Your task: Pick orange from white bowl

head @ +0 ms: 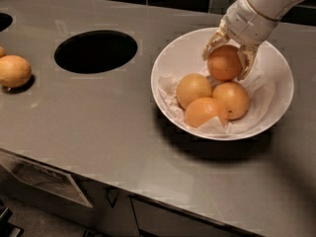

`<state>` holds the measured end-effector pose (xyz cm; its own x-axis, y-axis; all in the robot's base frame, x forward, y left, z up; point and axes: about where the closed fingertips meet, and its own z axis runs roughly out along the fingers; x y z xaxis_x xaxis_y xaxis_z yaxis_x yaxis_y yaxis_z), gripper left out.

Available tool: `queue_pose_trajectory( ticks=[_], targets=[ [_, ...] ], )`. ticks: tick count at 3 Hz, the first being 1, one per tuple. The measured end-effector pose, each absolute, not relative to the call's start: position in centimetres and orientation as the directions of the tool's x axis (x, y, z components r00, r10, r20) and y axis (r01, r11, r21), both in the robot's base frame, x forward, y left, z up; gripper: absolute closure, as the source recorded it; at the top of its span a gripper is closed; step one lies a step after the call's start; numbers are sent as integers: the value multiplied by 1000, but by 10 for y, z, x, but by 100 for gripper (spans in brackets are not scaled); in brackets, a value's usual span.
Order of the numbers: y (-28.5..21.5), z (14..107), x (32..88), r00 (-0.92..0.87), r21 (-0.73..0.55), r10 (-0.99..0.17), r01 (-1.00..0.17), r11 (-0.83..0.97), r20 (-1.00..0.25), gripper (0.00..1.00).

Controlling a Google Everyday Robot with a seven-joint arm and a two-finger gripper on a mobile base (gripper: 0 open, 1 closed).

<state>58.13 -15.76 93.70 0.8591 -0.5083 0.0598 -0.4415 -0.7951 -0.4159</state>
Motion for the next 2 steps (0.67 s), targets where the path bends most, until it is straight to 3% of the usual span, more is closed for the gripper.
queue_pose_trajectory(
  ticks=[2],
  targets=[
    [-157, 952, 569, 871, -487, -481, -380, -787, 97, 100]
  ],
)
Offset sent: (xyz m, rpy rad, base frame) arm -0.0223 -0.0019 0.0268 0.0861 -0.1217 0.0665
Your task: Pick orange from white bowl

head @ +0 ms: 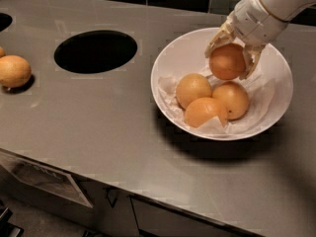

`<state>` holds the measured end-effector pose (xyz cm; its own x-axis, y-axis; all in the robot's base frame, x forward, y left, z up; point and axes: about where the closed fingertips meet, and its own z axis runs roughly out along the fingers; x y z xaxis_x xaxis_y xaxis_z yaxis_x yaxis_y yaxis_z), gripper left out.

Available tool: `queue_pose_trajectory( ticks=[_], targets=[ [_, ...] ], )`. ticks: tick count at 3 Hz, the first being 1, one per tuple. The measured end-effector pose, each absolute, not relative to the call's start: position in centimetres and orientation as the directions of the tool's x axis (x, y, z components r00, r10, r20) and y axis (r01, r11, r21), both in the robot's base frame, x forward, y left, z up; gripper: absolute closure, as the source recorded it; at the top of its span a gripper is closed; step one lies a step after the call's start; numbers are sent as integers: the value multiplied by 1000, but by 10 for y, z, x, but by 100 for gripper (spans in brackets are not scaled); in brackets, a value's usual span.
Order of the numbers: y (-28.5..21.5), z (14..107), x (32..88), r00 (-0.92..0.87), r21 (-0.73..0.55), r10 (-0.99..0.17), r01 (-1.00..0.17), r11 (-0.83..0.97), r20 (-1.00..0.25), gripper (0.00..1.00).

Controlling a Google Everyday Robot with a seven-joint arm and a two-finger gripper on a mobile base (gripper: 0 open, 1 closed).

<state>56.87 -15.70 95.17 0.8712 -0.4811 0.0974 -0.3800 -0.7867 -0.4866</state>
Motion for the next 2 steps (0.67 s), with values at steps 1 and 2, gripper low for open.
queue_pose_trajectory(
  ticks=[1, 2],
  targets=[
    [-153, 971, 553, 883, -519, -446, -315, -795, 146, 100],
    [-153, 981, 543, 887, -536, -429, -280, -796, 174, 100]
  ],
)
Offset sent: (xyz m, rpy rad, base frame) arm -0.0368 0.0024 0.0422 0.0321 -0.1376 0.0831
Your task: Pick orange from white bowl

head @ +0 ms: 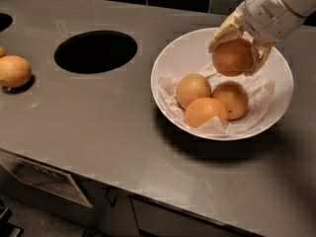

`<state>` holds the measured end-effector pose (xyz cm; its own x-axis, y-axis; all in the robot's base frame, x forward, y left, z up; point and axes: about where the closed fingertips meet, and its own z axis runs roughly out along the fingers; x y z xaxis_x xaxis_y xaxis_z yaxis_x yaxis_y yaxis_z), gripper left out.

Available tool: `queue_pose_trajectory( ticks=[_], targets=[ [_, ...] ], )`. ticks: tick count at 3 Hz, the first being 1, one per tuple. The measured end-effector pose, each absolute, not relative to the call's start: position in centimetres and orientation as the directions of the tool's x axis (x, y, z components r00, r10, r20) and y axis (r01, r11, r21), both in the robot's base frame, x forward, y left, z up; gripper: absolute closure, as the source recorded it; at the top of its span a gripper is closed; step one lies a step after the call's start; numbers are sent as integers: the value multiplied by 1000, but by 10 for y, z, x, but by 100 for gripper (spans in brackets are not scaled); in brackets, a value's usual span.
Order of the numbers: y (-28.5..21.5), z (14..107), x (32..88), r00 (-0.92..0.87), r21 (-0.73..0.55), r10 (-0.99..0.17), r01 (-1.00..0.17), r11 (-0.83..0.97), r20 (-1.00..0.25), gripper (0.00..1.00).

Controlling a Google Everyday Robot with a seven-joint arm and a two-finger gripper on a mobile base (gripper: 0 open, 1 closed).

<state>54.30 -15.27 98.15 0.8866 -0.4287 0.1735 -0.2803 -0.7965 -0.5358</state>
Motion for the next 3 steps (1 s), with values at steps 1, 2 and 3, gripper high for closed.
queue_pose_trajectory(
  ticks=[1, 2, 3],
  targets=[
    [-154, 996, 524, 882, -550, -418, -243, -799, 219, 100],
    [-154, 1011, 506, 873, -559, -414, -215, -801, 258, 100],
    [-154, 1022, 495, 868, -579, -413, -193, -792, 276, 100]
  ],
)
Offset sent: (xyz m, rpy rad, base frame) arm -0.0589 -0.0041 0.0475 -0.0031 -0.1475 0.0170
